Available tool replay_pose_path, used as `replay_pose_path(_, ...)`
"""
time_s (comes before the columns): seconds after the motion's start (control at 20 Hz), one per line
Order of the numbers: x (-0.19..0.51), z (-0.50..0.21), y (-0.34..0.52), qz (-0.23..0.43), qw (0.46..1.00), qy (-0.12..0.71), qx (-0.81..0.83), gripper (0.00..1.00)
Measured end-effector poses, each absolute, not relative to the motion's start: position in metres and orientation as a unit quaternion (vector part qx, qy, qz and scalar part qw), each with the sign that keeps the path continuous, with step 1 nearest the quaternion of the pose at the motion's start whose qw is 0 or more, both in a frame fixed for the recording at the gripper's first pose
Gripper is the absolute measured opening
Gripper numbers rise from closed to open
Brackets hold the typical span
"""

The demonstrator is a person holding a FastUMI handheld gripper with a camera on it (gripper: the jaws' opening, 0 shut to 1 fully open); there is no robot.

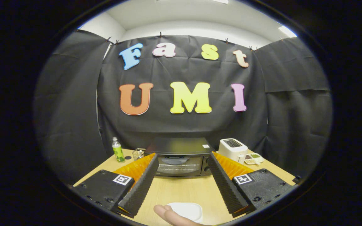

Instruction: Open the toaster oven, put the food inside, and close the toaster oven door.

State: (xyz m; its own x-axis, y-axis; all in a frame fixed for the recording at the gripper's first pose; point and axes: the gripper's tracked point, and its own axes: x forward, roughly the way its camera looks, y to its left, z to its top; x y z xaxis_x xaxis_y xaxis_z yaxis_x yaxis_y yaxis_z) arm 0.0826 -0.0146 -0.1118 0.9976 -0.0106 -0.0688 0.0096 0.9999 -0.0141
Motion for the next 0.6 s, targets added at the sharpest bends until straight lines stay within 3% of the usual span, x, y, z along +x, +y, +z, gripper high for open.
replay_pose_path(0.6, 0.029, -0.081, -0.045, -0.016, 0.999, 0.041, 0.011, 1.00)
